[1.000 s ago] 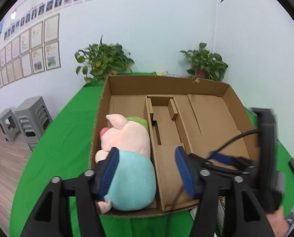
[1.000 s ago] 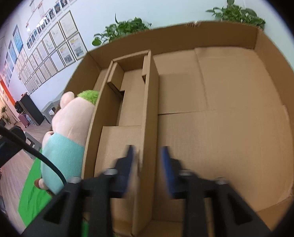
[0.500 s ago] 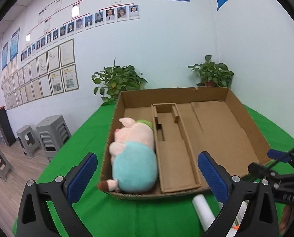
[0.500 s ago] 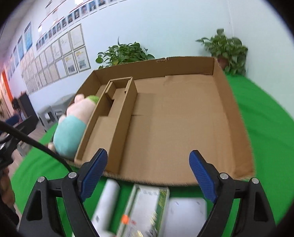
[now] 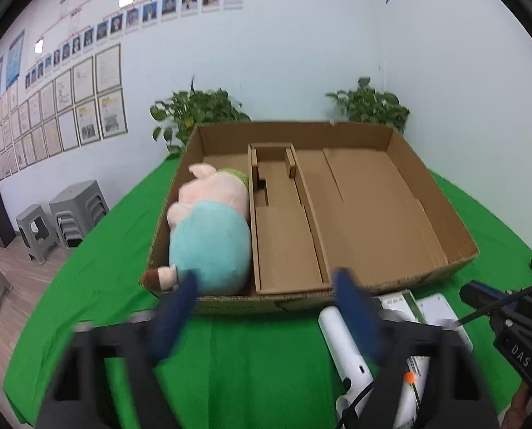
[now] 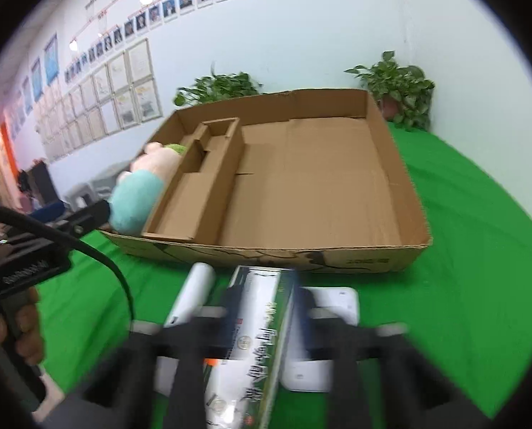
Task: Organize objects
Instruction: 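Release the insert and move the right gripper to the white fan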
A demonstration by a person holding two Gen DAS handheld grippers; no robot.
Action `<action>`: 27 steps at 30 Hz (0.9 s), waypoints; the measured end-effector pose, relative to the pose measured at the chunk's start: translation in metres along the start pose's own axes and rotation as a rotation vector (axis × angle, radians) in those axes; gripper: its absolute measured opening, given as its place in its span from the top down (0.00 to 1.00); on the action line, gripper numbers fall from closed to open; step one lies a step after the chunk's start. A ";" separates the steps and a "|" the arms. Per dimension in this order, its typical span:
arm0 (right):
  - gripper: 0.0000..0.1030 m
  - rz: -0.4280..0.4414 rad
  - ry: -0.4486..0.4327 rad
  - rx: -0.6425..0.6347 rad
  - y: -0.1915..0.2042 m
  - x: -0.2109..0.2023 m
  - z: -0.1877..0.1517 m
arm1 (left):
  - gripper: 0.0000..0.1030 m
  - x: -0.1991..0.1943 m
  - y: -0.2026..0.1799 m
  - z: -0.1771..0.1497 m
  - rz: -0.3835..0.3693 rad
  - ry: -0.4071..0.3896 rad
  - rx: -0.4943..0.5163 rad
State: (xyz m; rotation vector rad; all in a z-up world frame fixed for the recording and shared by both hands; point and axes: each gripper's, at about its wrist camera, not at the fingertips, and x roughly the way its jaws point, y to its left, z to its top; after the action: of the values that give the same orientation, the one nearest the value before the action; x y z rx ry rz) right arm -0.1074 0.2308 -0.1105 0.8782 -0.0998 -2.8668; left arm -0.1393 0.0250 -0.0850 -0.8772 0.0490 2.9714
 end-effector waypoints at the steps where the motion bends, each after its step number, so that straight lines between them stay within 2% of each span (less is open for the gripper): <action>1: 0.94 0.003 -0.003 0.000 0.000 0.000 0.000 | 1.00 0.005 0.001 -0.001 -0.010 0.031 -0.003; 4: 0.94 0.014 -0.012 -0.016 0.004 -0.002 0.001 | 0.98 0.012 0.006 -0.005 -0.002 0.045 -0.021; 5: 0.89 0.026 -0.013 -0.023 0.005 -0.003 0.000 | 0.96 0.012 0.007 -0.005 0.004 0.041 -0.026; 6: 0.64 0.037 -0.012 -0.034 0.008 -0.004 0.000 | 0.79 0.012 0.008 -0.006 0.014 0.042 -0.031; 7: 0.44 0.047 -0.012 -0.045 0.010 -0.004 -0.001 | 0.49 0.013 0.010 -0.005 0.016 0.044 -0.031; 8: 0.10 0.060 -0.021 -0.050 0.011 -0.004 -0.003 | 0.31 0.012 0.012 -0.005 0.003 0.036 -0.035; 9: 0.05 0.068 -0.033 -0.054 0.013 -0.007 -0.004 | 0.08 0.010 0.015 -0.005 -0.001 0.020 -0.049; 11: 0.04 0.073 -0.035 -0.069 0.017 -0.008 -0.006 | 0.05 0.008 0.020 -0.004 0.009 0.001 -0.077; 17: 0.01 0.123 -0.029 -0.071 0.021 -0.010 -0.010 | 0.05 0.017 0.024 -0.003 0.008 0.037 -0.067; 20: 0.01 0.132 -0.037 -0.103 0.025 -0.013 -0.013 | 0.05 0.020 0.024 -0.003 -0.018 0.050 -0.065; 23: 0.01 0.198 -0.023 -0.137 0.031 -0.015 -0.019 | 0.05 0.025 0.025 -0.004 -0.032 0.068 -0.060; 27: 0.01 0.304 0.012 -0.220 0.046 -0.017 -0.035 | 0.05 0.039 0.029 -0.008 -0.135 0.134 -0.071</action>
State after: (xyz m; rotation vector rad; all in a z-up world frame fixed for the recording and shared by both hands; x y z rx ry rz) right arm -0.0684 0.1869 -0.1247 0.7636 0.0770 -2.5315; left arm -0.1690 -0.0027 -0.1122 -1.0422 -0.1070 2.8025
